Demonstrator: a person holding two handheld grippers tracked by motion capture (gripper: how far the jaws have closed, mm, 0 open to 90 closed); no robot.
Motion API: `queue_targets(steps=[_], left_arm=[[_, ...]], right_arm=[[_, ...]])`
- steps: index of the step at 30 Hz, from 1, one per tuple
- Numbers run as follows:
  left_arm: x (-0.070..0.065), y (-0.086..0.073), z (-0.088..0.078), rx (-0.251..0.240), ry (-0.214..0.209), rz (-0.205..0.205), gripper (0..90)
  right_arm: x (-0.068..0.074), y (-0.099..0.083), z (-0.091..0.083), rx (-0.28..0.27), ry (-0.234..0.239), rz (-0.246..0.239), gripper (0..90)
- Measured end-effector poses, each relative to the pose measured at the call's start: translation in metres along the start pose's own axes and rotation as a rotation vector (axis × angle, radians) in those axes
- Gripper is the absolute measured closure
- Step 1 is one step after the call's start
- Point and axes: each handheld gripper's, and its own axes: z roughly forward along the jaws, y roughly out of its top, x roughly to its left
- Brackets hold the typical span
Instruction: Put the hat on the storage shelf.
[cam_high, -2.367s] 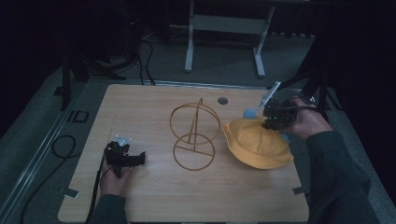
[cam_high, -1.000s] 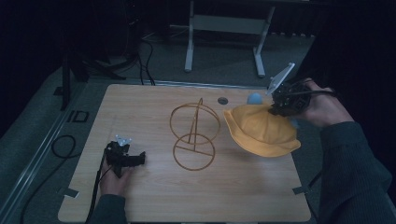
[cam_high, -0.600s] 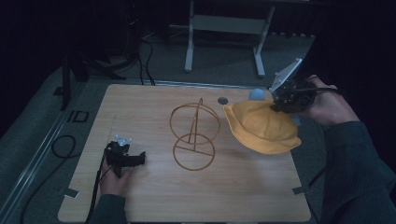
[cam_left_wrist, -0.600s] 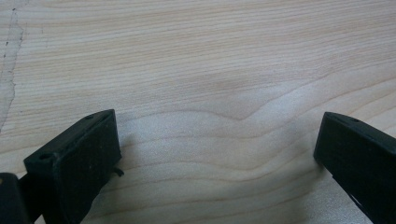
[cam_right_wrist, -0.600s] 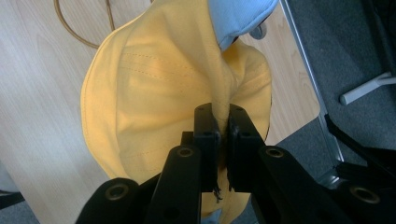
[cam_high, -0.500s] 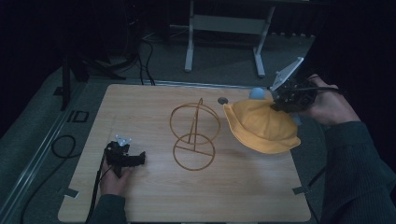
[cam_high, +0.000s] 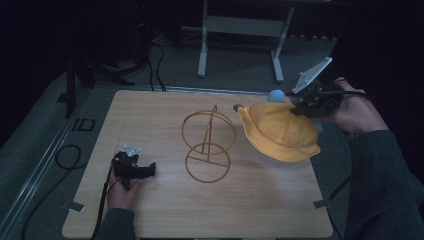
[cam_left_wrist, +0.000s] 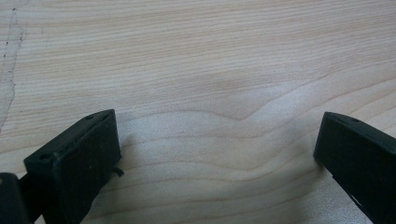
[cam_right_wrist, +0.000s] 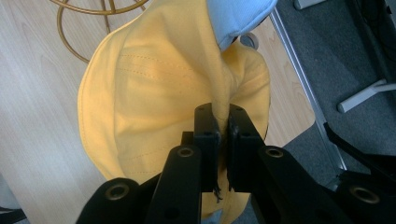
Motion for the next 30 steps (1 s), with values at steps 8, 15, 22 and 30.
queue_targets(steps=[8,15,22,30], left_arm=[[0.0,0.0,0.0,0.0,0.0,0.0,0.4],[0.0,0.0,0.0,0.001,0.0,0.001,0.4],[0.0,0.0,0.0,0.001,0.0,0.001,0.4],[0.0,0.0,0.0,0.001,0.0,0.001,0.4]], right_arm=[[-0.002,0.002,-0.005,-0.047,-0.02,0.006,84.7],[-0.002,0.004,-0.013,-0.118,-0.008,0.017,84.8],[-0.002,0.005,-0.016,-0.159,0.002,0.02,84.8],[0.0,0.009,-0.018,-0.191,0.013,0.018,84.8]])
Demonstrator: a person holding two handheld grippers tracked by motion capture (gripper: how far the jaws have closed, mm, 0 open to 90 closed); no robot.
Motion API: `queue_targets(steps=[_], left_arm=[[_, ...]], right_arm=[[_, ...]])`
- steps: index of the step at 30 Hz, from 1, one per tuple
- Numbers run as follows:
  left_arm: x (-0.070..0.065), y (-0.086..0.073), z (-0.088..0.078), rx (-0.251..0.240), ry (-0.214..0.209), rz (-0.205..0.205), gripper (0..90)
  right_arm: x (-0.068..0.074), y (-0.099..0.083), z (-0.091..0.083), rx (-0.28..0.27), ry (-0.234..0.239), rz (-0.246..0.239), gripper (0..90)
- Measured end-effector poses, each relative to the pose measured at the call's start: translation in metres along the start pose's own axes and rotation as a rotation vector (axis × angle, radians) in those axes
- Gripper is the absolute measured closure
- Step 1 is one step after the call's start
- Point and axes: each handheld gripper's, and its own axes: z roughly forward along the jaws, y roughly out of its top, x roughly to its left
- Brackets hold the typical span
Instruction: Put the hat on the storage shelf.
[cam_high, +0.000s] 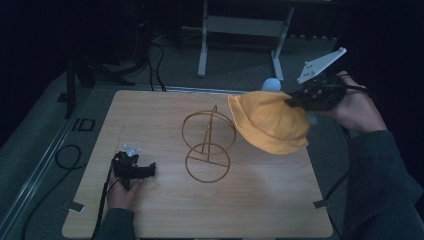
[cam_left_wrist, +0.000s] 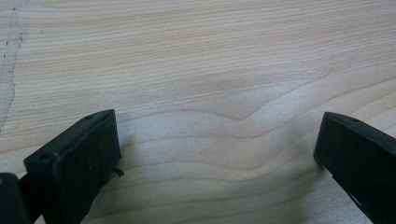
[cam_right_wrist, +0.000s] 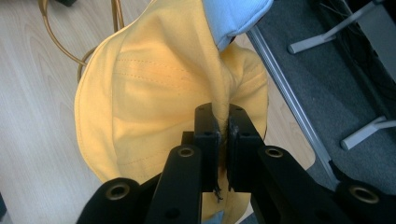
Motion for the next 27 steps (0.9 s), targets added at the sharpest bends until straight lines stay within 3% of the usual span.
queue_targets(steps=[7,27], left_arm=[[0.0,0.0,0.0,0.0,0.0,0.0,0.3],[0.0,0.0,0.0,0.0,0.0,0.0,0.4]], right_arm=[[0.003,0.008,0.0,-0.036,0.017,-0.005,84.7],[0.012,0.029,0.009,-0.065,0.043,-0.042,84.7]])
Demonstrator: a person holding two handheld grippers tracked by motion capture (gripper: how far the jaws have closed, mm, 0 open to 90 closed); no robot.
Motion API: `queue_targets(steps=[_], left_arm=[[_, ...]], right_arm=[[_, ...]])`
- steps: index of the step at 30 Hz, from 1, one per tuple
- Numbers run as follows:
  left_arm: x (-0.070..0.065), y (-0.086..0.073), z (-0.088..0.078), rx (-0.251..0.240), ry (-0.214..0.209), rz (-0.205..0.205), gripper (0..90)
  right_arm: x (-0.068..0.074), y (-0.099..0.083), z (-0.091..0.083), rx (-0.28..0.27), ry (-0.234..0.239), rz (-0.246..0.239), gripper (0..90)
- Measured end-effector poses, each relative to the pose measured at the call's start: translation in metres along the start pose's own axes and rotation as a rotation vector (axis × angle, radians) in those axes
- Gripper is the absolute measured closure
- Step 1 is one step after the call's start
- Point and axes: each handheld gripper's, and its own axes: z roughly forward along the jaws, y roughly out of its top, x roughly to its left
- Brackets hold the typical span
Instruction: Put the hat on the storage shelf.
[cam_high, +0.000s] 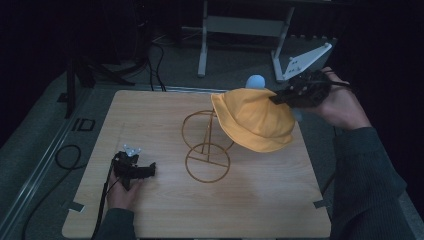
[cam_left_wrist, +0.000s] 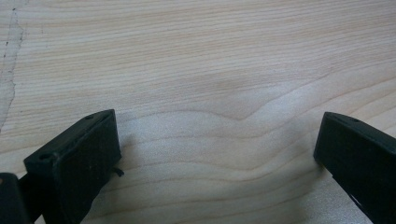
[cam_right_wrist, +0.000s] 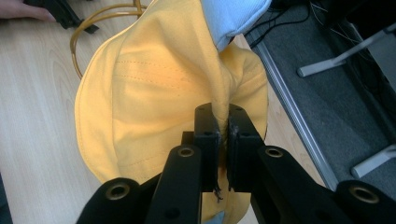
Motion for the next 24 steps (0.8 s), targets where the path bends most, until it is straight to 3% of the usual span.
queue_targets(steps=[24], left_arm=[[0.0,0.0,0.0,0.0,0.0,0.0,0.4]], right_arm=[[0.012,0.03,0.02,-0.021,0.037,-0.038,84.7]])
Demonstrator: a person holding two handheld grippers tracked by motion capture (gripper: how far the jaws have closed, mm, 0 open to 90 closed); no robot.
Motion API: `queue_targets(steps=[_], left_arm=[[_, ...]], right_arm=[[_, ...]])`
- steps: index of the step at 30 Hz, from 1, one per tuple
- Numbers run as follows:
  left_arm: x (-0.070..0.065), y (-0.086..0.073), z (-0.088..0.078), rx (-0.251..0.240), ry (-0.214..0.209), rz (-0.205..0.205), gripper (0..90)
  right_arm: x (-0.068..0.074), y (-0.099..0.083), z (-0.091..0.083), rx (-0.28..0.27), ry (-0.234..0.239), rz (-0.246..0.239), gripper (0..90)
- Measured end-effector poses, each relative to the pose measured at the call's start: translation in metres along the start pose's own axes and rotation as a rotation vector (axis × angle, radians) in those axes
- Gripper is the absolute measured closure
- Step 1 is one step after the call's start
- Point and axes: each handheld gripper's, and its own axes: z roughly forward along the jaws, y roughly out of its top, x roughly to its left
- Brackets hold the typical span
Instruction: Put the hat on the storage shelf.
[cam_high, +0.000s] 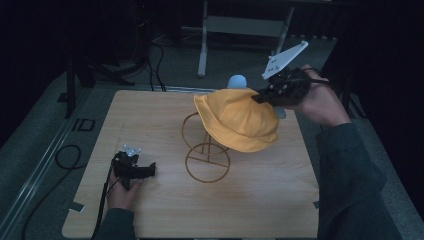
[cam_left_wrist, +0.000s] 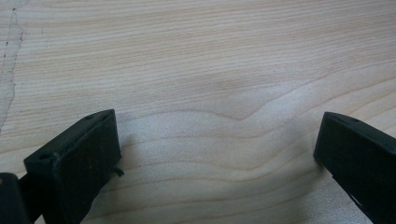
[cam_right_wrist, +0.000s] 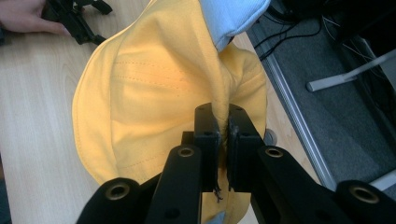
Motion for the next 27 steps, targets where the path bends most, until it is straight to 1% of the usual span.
queue_targets(steps=[9,15,18,23,27], left_arm=[[0.0,0.0,0.0,0.0,0.0,0.0,0.4],[0.0,0.0,0.0,-0.001,0.0,-0.001,0.4],[0.0,0.0,0.0,0.0,0.0,0.0,0.4],[0.0,0.0,0.0,0.0,0.0,0.0,0.4],[0.0,0.0,0.0,0.0,0.0,-0.001,0.3]], right_arm=[[0.002,0.01,0.01,-0.009,0.01,-0.008,84.7],[0.005,0.021,0.015,-0.016,0.009,-0.018,84.7],[0.007,0.026,0.019,-0.01,0.006,-0.021,84.7],[0.009,0.033,0.028,-0.014,0.01,-0.027,84.6],[0.012,0.038,0.037,0.002,0.014,-0.03,84.5]])
